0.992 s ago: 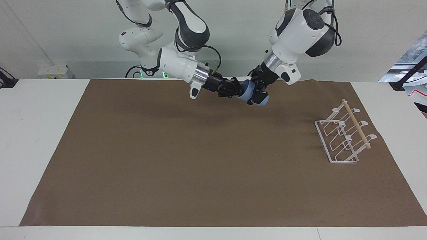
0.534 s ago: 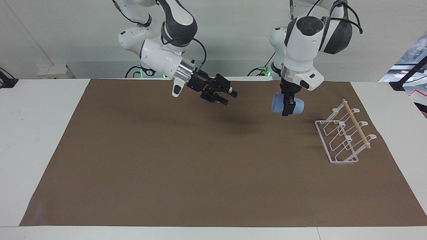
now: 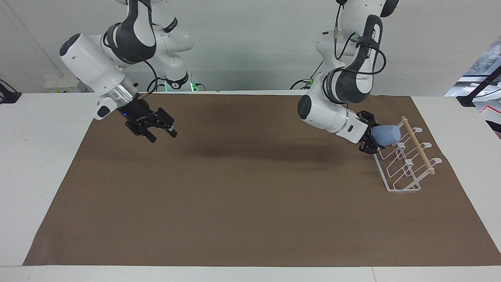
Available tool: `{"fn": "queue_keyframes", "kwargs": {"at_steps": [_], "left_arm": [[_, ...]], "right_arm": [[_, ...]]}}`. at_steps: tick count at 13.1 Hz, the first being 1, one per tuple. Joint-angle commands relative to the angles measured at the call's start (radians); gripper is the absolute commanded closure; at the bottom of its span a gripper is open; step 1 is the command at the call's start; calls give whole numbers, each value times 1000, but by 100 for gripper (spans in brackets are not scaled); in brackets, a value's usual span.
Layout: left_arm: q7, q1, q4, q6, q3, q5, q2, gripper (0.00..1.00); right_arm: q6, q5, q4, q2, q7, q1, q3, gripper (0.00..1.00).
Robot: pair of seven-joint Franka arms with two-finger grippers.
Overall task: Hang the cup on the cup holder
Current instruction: 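Move the cup to the rack peg while the right gripper withdraws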
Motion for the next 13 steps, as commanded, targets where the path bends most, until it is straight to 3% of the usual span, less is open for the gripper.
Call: {"fn": "queue_keyframes", "kwargs": {"at_steps": [1,3,5,10,11,12,13], "left_arm": [[-93,8,8,-117,-2,207,90,100],[-153,45,15,-169,0,322,153,100],[-179,70,17,-177,3,369,179,100],[-240,113,20,-167,3,415,228,100],[-239,113,19,-150,0,413,230,75],[-239,113,20,-130,1,415,230,29],[-230,114,22,-115,1,415,230,9]], "right_arm": [[-215,-210,127,-1,4,-51,15,0],[-433,-289,285,10,9,-77,15,0],[-567,-303,403,20,7,-105,17,0],[-604,-357,436,74,1,-143,63,0],[-609,-358,441,83,1,-146,63,0],[-612,-358,444,83,1,-146,64,0],[-612,-358,445,83,1,-146,64,0]]}}
